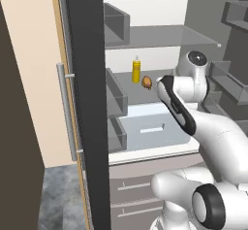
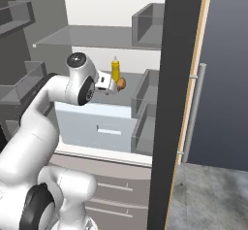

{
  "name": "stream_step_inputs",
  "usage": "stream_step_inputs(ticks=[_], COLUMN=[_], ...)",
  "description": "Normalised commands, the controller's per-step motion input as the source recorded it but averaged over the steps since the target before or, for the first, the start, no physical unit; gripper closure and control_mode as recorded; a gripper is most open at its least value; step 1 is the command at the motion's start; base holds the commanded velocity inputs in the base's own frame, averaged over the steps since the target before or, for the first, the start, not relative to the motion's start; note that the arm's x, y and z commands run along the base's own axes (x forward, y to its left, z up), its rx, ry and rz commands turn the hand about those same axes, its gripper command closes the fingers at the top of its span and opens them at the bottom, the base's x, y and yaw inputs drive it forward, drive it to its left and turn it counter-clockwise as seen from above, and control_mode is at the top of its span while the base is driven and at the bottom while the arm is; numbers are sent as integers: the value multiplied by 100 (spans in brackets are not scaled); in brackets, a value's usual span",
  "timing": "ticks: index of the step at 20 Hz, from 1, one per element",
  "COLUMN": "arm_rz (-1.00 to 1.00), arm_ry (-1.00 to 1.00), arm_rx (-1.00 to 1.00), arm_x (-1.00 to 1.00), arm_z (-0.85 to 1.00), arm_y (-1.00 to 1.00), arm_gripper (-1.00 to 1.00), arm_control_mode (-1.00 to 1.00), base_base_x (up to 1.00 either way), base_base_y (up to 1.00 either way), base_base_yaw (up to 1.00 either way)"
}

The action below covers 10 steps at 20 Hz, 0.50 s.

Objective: Take the chicken drumstick from the fridge and place it on the digital scale on the counter by the fridge. Wait a few seconds for a reading, then move it to the plate on the dining counter.

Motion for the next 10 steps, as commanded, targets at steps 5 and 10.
stream_step_inputs(ticks=[5,10], arm_rz=[-3,-1], arm_ry=[0,0], arm_rx=[0,0], arm_x=[71,67], arm_z=[-20,-27], arm_y=[0,0], arm_gripper=[-100,-100], arm_control_mode=[-100,-100], base_base_x=[0,0], base_base_y=[0,0], base_base_yaw=[0,0])
